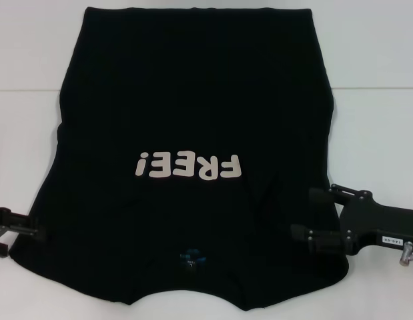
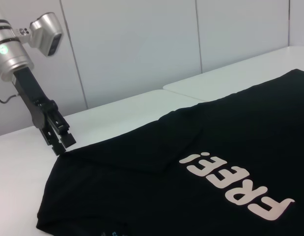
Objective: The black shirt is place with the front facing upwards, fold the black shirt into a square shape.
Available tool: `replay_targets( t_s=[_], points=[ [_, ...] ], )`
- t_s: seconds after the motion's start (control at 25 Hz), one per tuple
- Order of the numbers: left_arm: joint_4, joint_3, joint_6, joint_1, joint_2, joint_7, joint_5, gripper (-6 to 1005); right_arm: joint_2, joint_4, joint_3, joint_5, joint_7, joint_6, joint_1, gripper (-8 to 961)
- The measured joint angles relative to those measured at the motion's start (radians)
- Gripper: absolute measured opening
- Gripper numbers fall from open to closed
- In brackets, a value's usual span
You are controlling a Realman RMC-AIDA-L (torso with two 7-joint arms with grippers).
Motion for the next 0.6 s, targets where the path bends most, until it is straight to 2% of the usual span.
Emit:
replay_targets(
  t_s=[0.6],
  points=[
    [-0.034,-0.001,-0.028,-0.002,0.001,0.003,0.001,934,-0.003,-0.007,-0.004,0.0,0.005,-0.004,0.004,925]
  ],
)
